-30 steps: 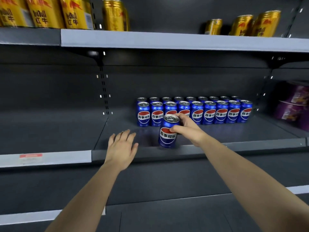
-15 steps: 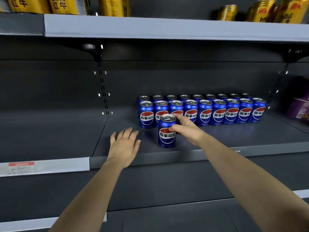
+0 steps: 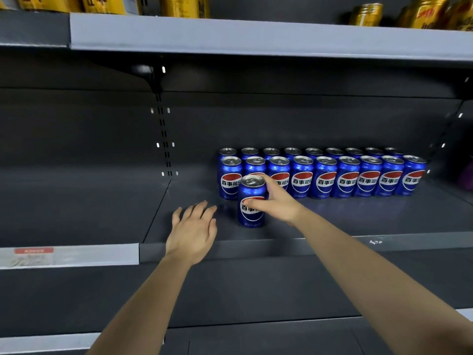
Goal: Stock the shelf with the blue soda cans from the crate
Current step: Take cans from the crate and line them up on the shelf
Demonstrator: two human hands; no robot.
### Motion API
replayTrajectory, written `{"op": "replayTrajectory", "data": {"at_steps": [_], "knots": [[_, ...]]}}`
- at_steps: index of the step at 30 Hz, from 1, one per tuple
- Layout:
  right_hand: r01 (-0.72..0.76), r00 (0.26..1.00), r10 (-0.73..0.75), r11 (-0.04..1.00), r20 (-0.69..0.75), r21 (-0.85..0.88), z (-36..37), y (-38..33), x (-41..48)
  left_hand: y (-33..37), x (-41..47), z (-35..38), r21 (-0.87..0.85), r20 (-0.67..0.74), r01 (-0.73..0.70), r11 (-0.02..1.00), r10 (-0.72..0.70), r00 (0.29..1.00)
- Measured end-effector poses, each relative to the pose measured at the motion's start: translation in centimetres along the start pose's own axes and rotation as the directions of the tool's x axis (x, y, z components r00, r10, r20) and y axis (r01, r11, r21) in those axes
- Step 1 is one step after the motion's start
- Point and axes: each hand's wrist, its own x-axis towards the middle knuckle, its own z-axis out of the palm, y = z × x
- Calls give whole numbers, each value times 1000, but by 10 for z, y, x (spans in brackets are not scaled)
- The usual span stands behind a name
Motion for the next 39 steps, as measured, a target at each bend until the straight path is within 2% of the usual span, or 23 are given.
{"op": "replayTrajectory", "data": {"at_steps": [7, 11, 18, 24, 34, 36, 39], "knots": [[6, 998, -4, 999, -67, 36, 16, -2, 13, 0, -1, 2, 0, -36, 10, 1000, -10, 999], [34, 993, -48, 992, -112, -123, 22, -6, 15, -1, -1, 4, 9, -46, 11, 1000, -10, 999], [35, 993, -57, 978, -103, -206, 25, -9, 25, -1, -2, 6, 31, -64, 12, 999, -10, 998], [12, 986, -36, 990, -163, -144, 34, -4, 32, 0, -3, 5, 48, -77, 4, 999, 0, 997], [23, 989, -40, 993, -145, -116, 41, 6, 37, -2, -2, 6, 92, -128, 10, 996, 2, 992], [43, 985, -69, 985, -156, -165, 43, 5, 35, -3, -2, 7, 104, -134, 5, 995, 9, 991], [84, 975, -146, 941, -167, -329, 46, 4, 29, -4, -2, 7, 115, -156, 4, 993, 14, 988]]}}
